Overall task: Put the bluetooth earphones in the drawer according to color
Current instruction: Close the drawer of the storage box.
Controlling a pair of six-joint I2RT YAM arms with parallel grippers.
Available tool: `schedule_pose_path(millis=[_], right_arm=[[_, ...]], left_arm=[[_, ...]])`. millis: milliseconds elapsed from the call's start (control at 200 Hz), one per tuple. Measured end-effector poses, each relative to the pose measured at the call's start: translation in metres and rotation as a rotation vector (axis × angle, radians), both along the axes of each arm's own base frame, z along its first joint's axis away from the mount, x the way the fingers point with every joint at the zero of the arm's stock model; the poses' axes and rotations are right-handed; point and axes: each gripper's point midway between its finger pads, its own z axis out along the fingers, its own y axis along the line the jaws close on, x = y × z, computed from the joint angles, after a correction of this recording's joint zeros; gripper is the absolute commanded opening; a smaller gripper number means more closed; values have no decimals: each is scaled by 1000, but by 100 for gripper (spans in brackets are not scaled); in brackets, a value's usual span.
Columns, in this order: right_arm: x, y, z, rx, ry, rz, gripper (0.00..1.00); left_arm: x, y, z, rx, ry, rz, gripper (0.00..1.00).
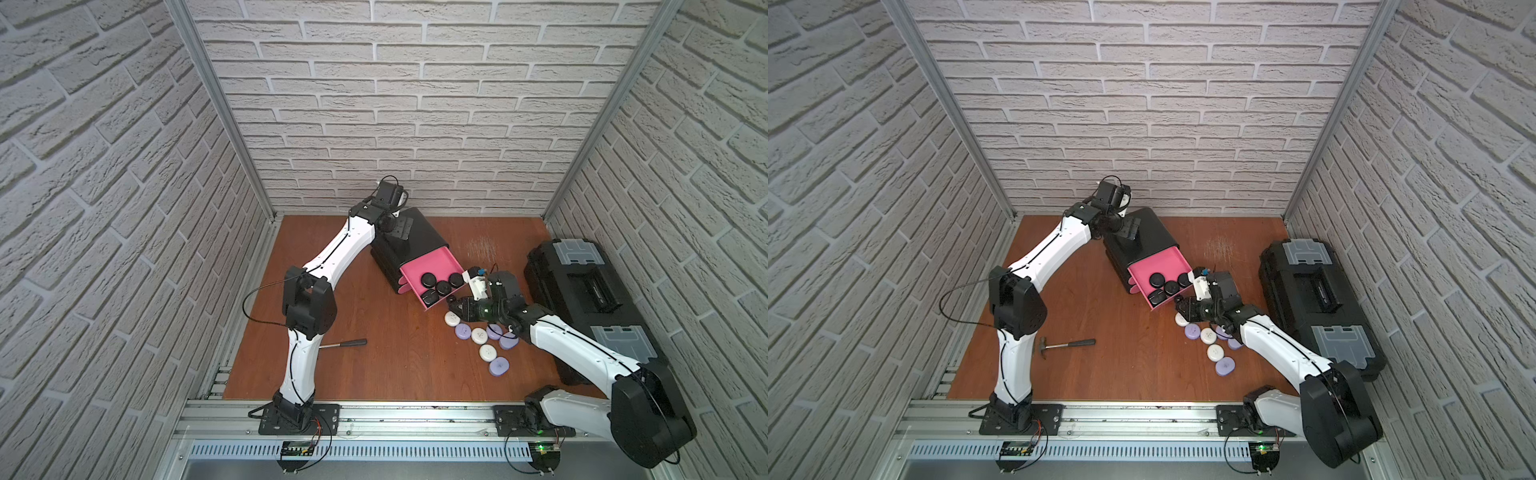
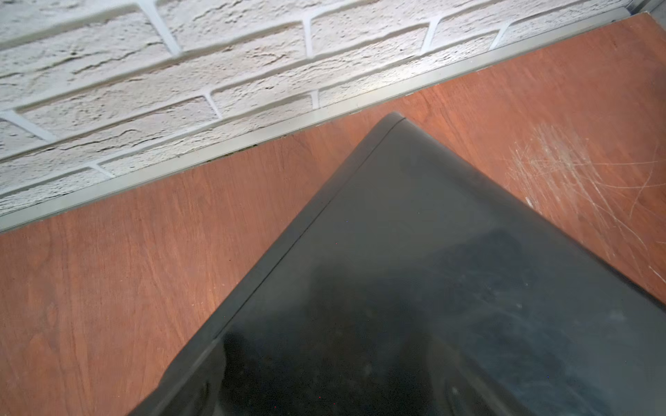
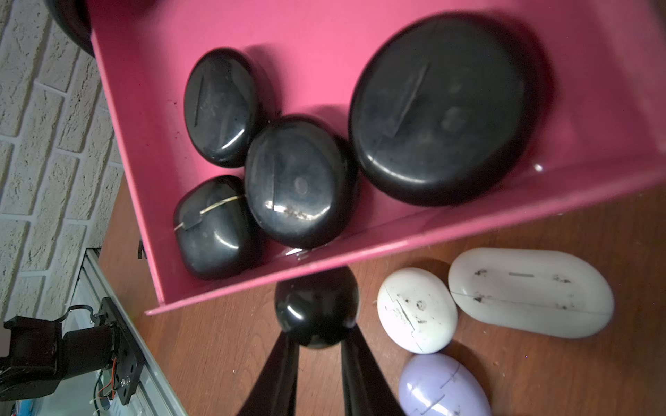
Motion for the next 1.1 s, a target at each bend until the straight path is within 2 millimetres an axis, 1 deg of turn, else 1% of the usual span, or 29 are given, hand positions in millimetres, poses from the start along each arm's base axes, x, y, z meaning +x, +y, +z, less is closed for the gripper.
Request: schedule_pose_path(millis=[315, 395, 520, 630, 1100], right_arm=[[18, 6, 24, 54, -99, -19, 25], [25, 8, 31, 60, -118, -24, 25], [43, 13, 43, 70, -148, -31, 25], [59, 18, 50, 85, -163, -40, 25], [122, 44, 62, 221, -199, -89, 25]], left_arm=[[0, 0, 0, -11, -14, -2, 92], [-1, -1, -1, -13, -15, -4, 92], [-1, -1, 0, -19, -19, -6, 92], [-2, -1, -1, -21, -22, -7, 92], [-4, -2, 0, -35, -30, -18, 92]])
